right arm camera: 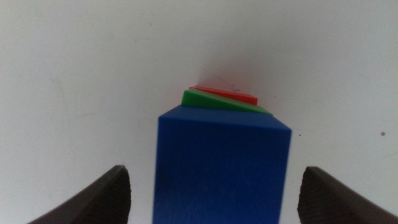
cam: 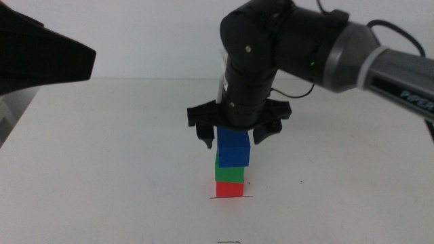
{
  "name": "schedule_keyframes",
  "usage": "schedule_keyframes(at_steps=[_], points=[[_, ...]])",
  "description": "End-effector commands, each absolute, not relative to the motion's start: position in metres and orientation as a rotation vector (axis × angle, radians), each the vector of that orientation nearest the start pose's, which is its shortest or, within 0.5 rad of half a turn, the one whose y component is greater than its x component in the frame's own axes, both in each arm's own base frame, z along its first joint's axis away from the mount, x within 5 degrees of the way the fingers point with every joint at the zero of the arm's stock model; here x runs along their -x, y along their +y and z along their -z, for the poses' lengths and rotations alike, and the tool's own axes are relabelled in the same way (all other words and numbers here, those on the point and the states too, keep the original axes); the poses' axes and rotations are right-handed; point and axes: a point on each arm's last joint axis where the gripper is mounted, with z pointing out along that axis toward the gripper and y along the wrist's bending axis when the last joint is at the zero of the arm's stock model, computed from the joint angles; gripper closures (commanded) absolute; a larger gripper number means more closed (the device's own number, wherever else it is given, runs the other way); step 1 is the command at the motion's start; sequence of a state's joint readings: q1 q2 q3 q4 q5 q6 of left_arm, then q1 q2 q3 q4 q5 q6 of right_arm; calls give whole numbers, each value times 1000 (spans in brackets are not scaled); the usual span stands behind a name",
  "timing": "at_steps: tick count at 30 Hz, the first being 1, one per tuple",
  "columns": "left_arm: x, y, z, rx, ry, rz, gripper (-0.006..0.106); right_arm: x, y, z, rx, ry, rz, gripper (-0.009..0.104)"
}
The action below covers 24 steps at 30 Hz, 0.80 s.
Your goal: Stack red cubes first, then green, then blue cubes in a specific spot.
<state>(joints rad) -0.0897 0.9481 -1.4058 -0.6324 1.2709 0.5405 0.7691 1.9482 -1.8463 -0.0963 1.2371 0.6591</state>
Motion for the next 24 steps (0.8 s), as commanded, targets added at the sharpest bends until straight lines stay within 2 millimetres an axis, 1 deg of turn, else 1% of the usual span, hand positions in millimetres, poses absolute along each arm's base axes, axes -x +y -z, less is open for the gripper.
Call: schedule_keyframes(at_steps=[1, 4, 7, 10, 13, 15, 18, 21, 24], points=[[-122, -65, -488, -728, 1942, 569, 7, -295, 267, -351, 195, 2728, -237, 13], [-122, -65, -488, -728, 1942, 569, 7, -287, 251, -377, 214, 2660, -265, 13], [-122, -65, -488, -728, 1942, 569, 7, -282, 229, -402, 215, 2599, -288, 13], [-122, -65, -488, -728, 1942, 569, 7, -274, 202, -427, 209, 2538, -282, 13], [-122, -65, -488, -728, 1942, 569, 7, -266, 171, -450, 180, 2467, -251, 13], [-122, -65, -488, -728, 1942, 569, 7, -256, 146, -464, 138, 2407, -248, 13], [-122, -65, -488, -728, 1942, 569, 7, -237, 107, -477, 59, 2299, -248, 13], [-122, -65, -488, -728, 1942, 569, 7, -215, 70, -477, -48, 2209, -229, 13], [-122, -65, -488, -728, 1942, 569, 7, -194, 41, -474, -125, 2136, -188, 13]])
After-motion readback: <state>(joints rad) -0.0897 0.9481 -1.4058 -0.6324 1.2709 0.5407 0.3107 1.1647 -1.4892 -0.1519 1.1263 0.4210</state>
